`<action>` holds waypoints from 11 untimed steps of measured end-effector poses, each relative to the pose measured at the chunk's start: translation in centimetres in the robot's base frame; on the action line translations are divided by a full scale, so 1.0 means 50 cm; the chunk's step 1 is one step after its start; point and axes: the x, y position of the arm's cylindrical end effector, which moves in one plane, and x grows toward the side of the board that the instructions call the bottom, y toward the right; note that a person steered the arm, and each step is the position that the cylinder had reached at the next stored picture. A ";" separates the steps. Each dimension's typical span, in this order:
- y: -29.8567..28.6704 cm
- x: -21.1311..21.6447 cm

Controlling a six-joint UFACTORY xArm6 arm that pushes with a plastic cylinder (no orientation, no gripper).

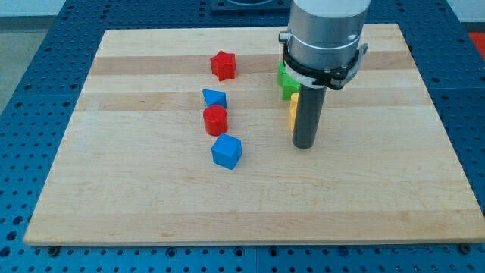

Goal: Adjust the yellow heart in between the green star and the yellow hexagon

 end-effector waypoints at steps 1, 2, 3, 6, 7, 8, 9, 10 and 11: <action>0.000 0.000; 0.003 0.007; 0.038 0.009; 0.087 -0.148; 0.079 -0.165; 0.075 -0.165; 0.061 -0.165; 0.061 -0.165; 0.094 -0.165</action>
